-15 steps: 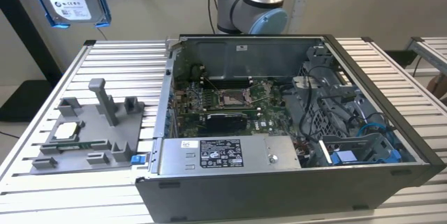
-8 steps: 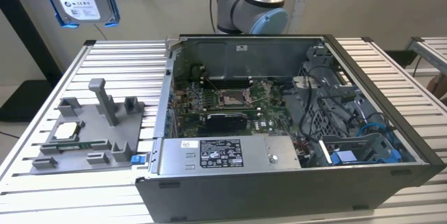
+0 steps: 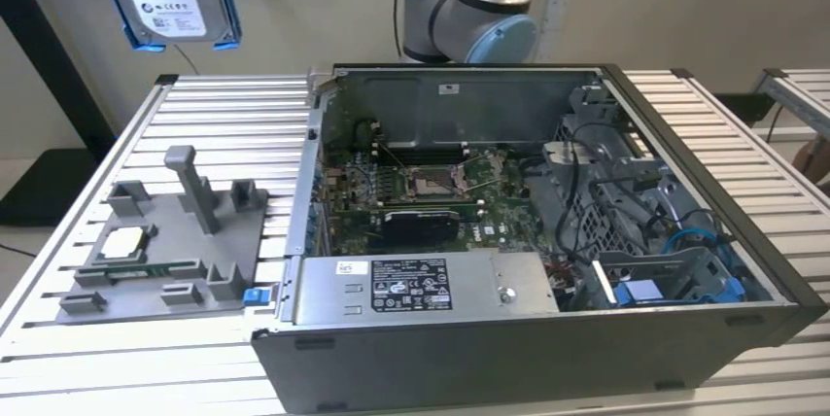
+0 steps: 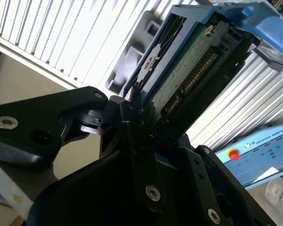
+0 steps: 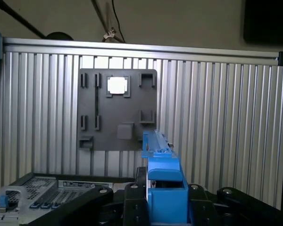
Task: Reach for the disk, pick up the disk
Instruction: 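Pick up the disk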
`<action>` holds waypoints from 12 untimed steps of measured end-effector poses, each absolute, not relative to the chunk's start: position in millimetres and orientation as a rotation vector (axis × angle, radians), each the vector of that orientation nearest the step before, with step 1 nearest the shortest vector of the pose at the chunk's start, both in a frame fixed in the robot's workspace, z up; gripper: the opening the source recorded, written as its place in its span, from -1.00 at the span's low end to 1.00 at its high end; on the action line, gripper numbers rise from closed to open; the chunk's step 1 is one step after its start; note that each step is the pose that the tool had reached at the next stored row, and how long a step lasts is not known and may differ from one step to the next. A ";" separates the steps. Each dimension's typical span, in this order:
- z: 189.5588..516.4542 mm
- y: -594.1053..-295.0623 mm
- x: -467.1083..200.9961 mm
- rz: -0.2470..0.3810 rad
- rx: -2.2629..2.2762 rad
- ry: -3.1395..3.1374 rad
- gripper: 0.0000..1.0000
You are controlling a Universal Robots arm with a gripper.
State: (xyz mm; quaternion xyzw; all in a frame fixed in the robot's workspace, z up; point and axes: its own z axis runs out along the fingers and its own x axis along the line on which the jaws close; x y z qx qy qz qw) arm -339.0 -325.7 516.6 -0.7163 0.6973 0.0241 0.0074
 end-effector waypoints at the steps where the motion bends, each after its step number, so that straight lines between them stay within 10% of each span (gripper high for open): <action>1: 516.6 -325.7 -336.5 0.075 -2.240 2.180 -1.00; 12: 516.5 -325.7 -308.5 0.075 -2.240 2.180 -1.00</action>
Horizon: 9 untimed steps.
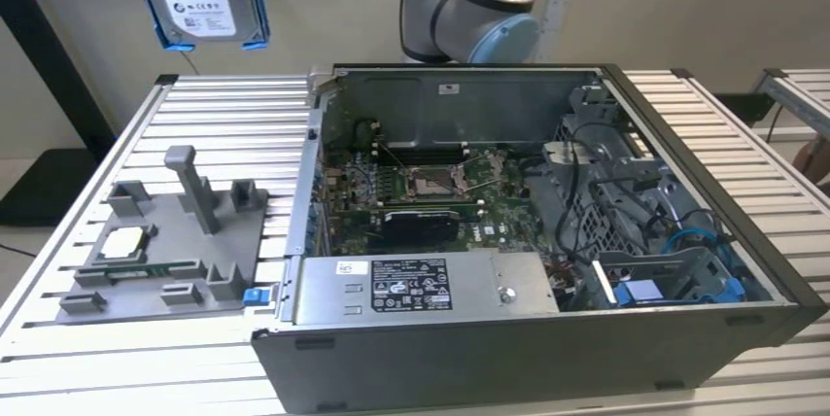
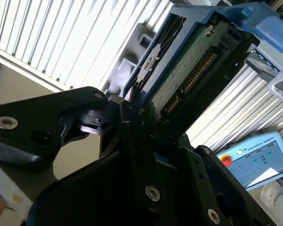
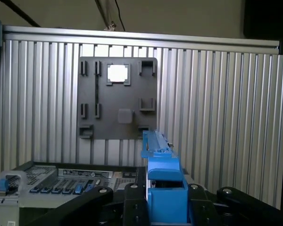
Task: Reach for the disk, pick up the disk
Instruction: 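Pick up the disk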
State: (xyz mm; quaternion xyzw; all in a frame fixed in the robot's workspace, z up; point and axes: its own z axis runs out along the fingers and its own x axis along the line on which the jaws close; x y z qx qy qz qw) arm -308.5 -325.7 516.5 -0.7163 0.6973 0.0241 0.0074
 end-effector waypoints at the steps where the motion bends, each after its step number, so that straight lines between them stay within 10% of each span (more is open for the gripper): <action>1: 516.6 -325.7 -305.7 0.075 -2.240 2.180 -1.00; 9: 516.5 -325.7 -284.1 0.075 -2.240 2.180 -1.00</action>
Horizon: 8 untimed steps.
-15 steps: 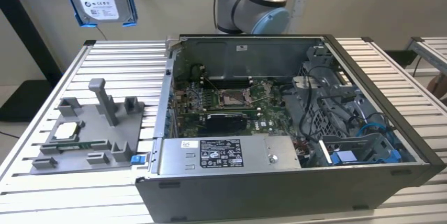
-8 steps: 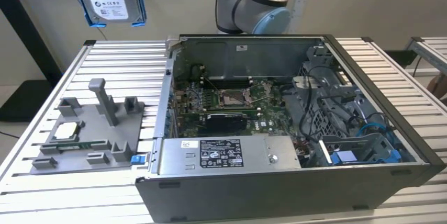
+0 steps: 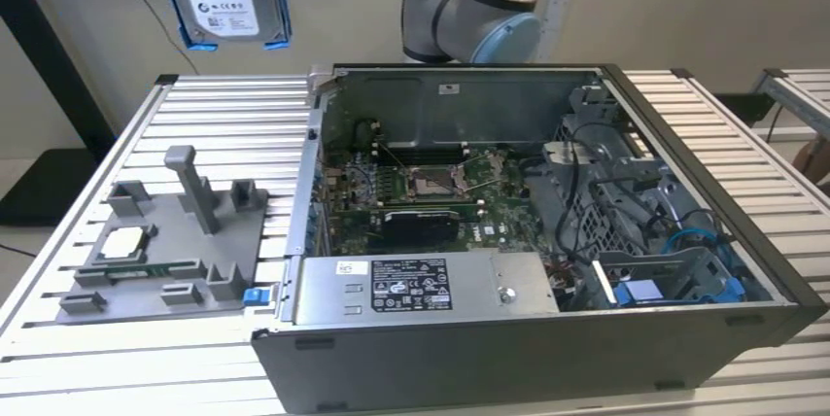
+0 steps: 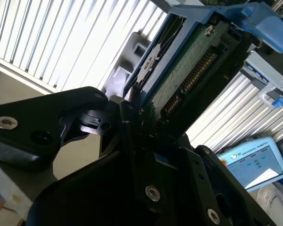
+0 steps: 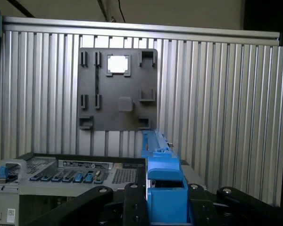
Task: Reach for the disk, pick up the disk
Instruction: 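Pick up the disk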
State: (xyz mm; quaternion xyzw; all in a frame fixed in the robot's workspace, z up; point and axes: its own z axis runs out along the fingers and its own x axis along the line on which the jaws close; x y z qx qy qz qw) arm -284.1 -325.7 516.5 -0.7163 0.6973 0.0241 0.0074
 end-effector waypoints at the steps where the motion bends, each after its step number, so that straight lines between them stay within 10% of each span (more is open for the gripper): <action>1: 516.5 -325.7 -281.1 0.075 -2.240 2.180 -1.00; 8: 516.5 -325.7 -261.1 0.075 -2.240 2.180 -1.00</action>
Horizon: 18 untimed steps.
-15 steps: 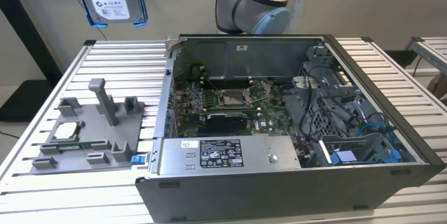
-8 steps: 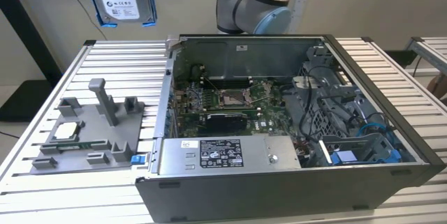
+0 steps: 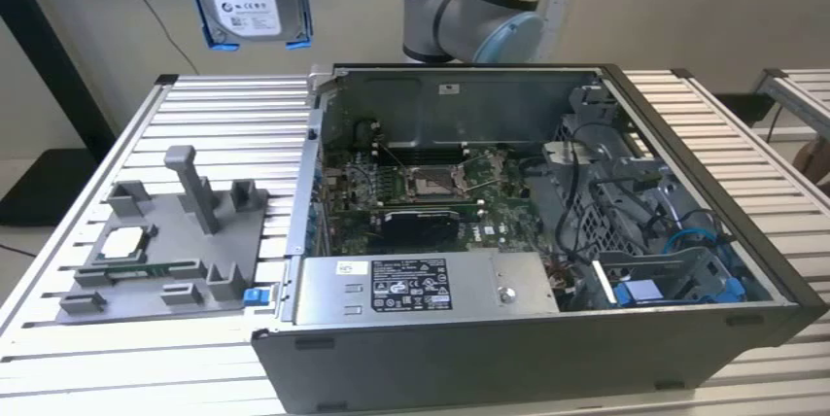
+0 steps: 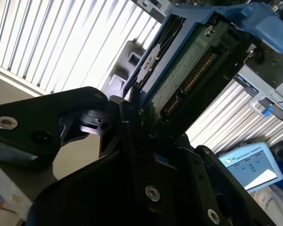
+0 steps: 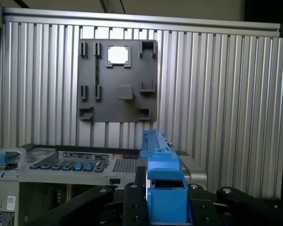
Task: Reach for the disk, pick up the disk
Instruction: 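Pick up the disk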
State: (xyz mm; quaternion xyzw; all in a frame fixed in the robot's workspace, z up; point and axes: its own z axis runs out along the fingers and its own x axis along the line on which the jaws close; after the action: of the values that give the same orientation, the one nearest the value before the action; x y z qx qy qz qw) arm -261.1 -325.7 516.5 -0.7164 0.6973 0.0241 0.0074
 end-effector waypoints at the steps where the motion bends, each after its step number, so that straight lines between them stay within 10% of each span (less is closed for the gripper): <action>1: 516.5 -325.7 -258.4 0.075 -2.240 2.180 -1.00; 18: 516.1 -325.7 -200.5 0.075 -2.240 2.180 -1.00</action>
State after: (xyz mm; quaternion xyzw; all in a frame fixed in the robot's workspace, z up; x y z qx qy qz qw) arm -200.5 -325.7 516.1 -0.7164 0.6972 0.0241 0.0074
